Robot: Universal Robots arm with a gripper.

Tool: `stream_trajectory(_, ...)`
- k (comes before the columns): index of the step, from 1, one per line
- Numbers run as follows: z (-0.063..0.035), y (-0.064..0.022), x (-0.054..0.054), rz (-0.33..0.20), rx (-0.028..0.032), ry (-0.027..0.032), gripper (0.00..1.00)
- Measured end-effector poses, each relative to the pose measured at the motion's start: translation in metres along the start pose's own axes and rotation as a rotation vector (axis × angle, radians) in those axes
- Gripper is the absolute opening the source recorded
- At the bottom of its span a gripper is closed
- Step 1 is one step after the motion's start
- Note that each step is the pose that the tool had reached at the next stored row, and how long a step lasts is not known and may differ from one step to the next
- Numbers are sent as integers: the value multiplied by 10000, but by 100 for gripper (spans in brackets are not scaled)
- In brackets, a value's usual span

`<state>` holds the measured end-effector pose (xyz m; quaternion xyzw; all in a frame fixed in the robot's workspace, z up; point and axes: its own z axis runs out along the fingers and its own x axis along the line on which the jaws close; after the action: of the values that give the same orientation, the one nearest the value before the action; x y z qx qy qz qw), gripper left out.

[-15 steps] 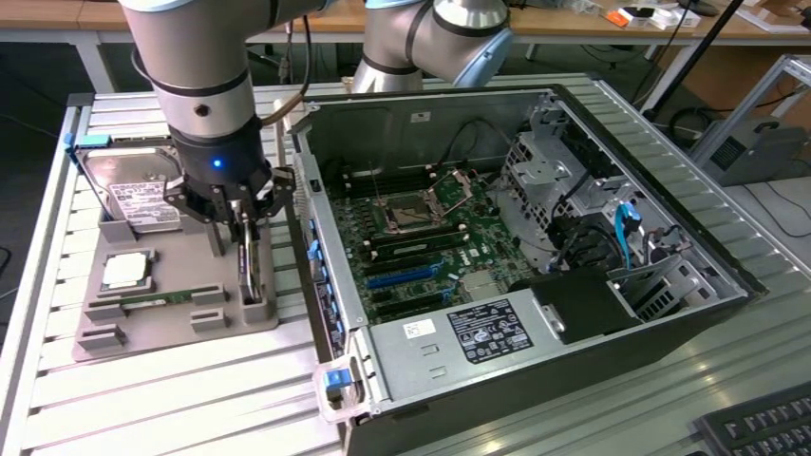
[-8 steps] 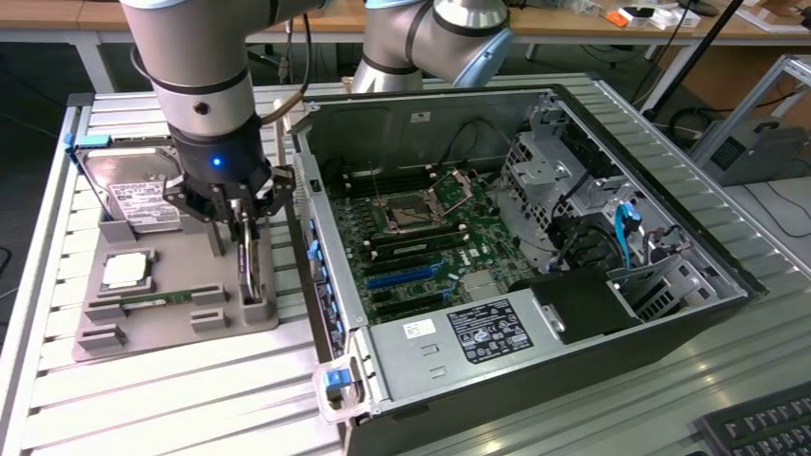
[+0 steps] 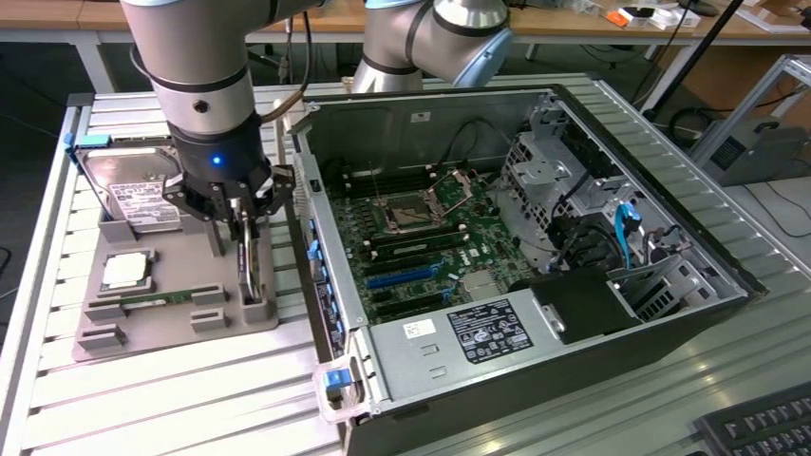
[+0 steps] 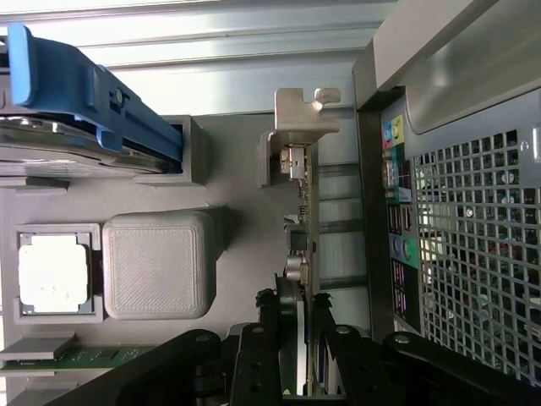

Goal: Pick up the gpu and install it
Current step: 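Pick up the gpu and move the gpu toward the slot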

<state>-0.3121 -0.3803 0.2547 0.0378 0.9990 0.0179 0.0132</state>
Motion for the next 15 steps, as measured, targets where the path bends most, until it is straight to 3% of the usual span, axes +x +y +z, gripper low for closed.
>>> stream_trajectory(15,-49,2,-1,0,-1,-1,27)
